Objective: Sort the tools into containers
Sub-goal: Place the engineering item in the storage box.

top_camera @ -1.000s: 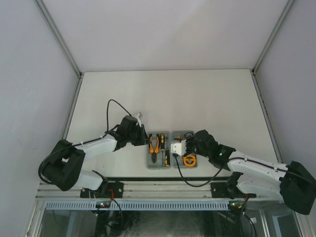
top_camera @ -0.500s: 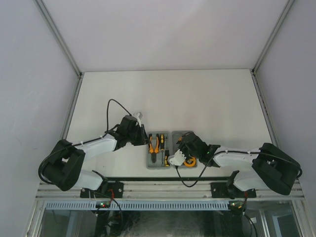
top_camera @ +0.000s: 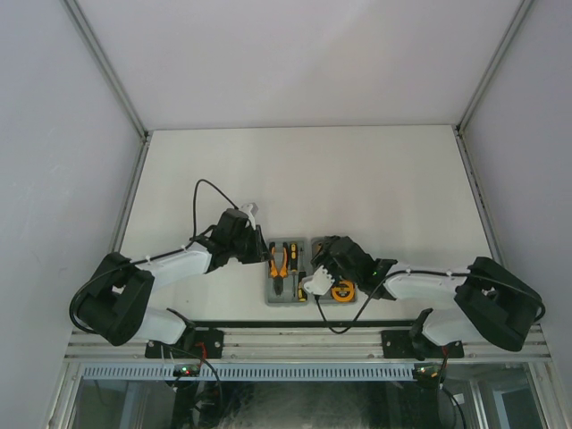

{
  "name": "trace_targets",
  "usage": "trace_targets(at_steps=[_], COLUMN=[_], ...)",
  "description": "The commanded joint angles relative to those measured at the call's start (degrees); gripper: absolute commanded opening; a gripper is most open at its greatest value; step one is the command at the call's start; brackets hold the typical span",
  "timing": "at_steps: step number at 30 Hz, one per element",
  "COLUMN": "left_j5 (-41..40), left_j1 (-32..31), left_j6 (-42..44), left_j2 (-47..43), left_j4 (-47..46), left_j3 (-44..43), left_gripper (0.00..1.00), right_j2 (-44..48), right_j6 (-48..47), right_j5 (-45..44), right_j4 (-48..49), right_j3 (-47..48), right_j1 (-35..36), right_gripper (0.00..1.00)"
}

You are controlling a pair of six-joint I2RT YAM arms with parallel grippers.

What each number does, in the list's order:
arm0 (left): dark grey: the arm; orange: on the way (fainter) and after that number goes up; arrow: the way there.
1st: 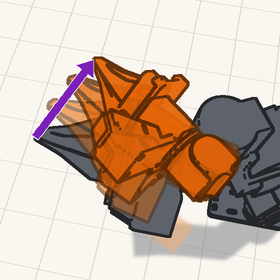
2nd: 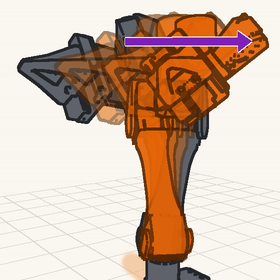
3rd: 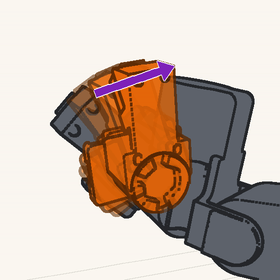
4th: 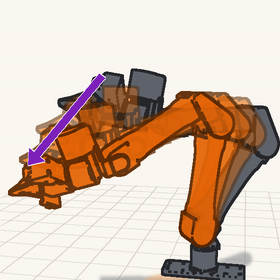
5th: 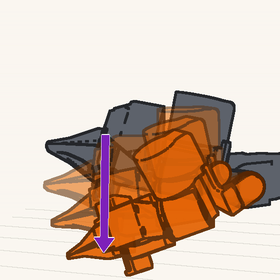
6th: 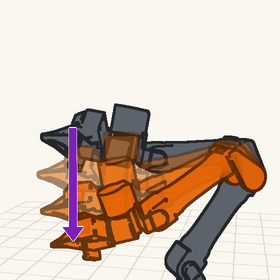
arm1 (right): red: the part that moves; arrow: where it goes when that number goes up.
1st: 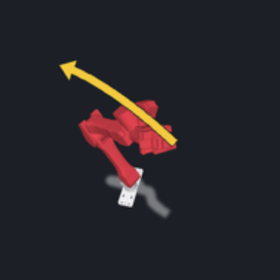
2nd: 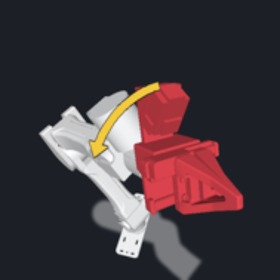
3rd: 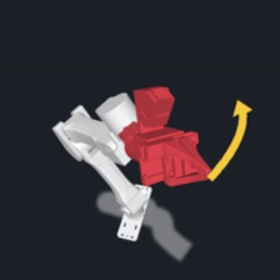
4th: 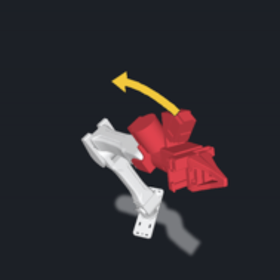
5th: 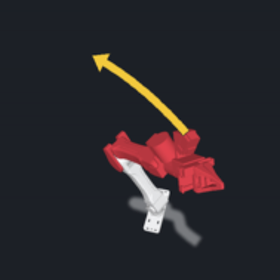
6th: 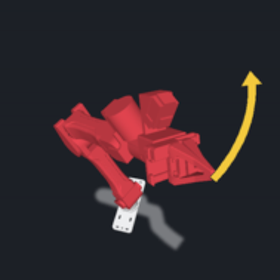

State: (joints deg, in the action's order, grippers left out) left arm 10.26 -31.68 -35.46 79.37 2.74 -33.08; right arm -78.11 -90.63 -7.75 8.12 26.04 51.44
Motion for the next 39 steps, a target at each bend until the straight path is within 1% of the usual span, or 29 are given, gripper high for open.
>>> trace_targets(at_steps=[1, 4, 8, 11, 13, 14, 17, 20, 22, 24, 26, 28, 29, 31, 35, 39], left_j5=[-2.08, -1.92, -1.7, -1.5, -1.46, -1.43, -1.15, -1.13, -1.18, -1.32, -1.38, -1.32, -1.29, -1.28, -1.42, -1.31], left_j1=[0.4, 0.41, 0.4, 0.48, 0.43, 0.45, 0.48, 0.47, 0.47, 0.46, 0.47, 0.46, 0.48, 0.46, 0.44, 0.43], left_j6=[2.25, 2.1, 1.87, 1.89, 1.89, 1.79, 1.77, 1.66, 1.57, 1.54, 1.54, 1.54, 1.58, 1.6, 1.71, 1.6], left_j2=[-0.52, -0.54, -0.83, -0.97, -0.97, -0.9, -0.68, -0.69, -0.75, -0.8, -0.89, -0.81, -0.76, -0.67, -0.8, -0.38], left_j4=[3.51, 3.44, 3.49, 3.54, 3.57, 3.57, 3.61, 3.75, 3.76, 3.8, 3.93, 3.94, 3.94, 4.01, 4.01, 3.98], left_j3=[-0.05, -0.16, -0.22, -0.39, -0.61, -0.77, -1.09, -1.11, -1.03, -0.93, -0.8, -0.76, -0.76, -0.75, -0.63, -0.58], left_gripper=[0.18, 0.18, 0.18, 0.18, 0.18, 0.18, 0.18, 0.18, 0.18, 0.18, 0.18, 0.18, 0.18, 0.18, 0.18, 0.18], right_j2=[8.04, 15.57, 25.83, 32.36, 35.41, 36.15, 36.12, 32.75, 29.04, 24.12, 19.88, 16.51, 15.07, 12.79, 9.06, 4.48], right_j6=[6.25, 12.71, 26.77, 42.6, 57.76, 63.75, 80.1, 98.49, 108.72, 116.88, 124.67, 128.63, 129.83, 131.51, 131.44, 132.26], right_j5=[-0.63, -0.11, 2.67, 4.1, 3.49, 2.81, 0.54, -3.99, -1.9, 3.78, 6.98, 9.84, 9.18, 7.63, 10.56, 12.05], right_j4=[-4.62, -8.85, -11.52, -8.96, -6.27, -5.7, -6.76, -12.42, -18.33, -22.92, -26.9, -27.4, -27.11, -25.76, -21.3, -20.15], right_j3=[2.09, 2.1, 2.58, 2.89, 3.27, 3.63, 4.92, 7.54, 10.25, 12.78, 14.67, 14.68, 14.72, 14.8, 15.14, 16.65], right_j1=[-0.32, -0.45, -0.79, -0.74, -0.85, -1.06, -1.14, -2.43, -5.1, -9.04, -12.8, -15.66, -15.82, -15.76, -16.02, -16.11], right_gripper=[0.54, 0.55, 0.58, 0.58, 0.55, 0.54, 0.51, 0.49, 0.48, 0.48, 0.45, 0.4, 0.38, 0.38, 0.37, 0.37])
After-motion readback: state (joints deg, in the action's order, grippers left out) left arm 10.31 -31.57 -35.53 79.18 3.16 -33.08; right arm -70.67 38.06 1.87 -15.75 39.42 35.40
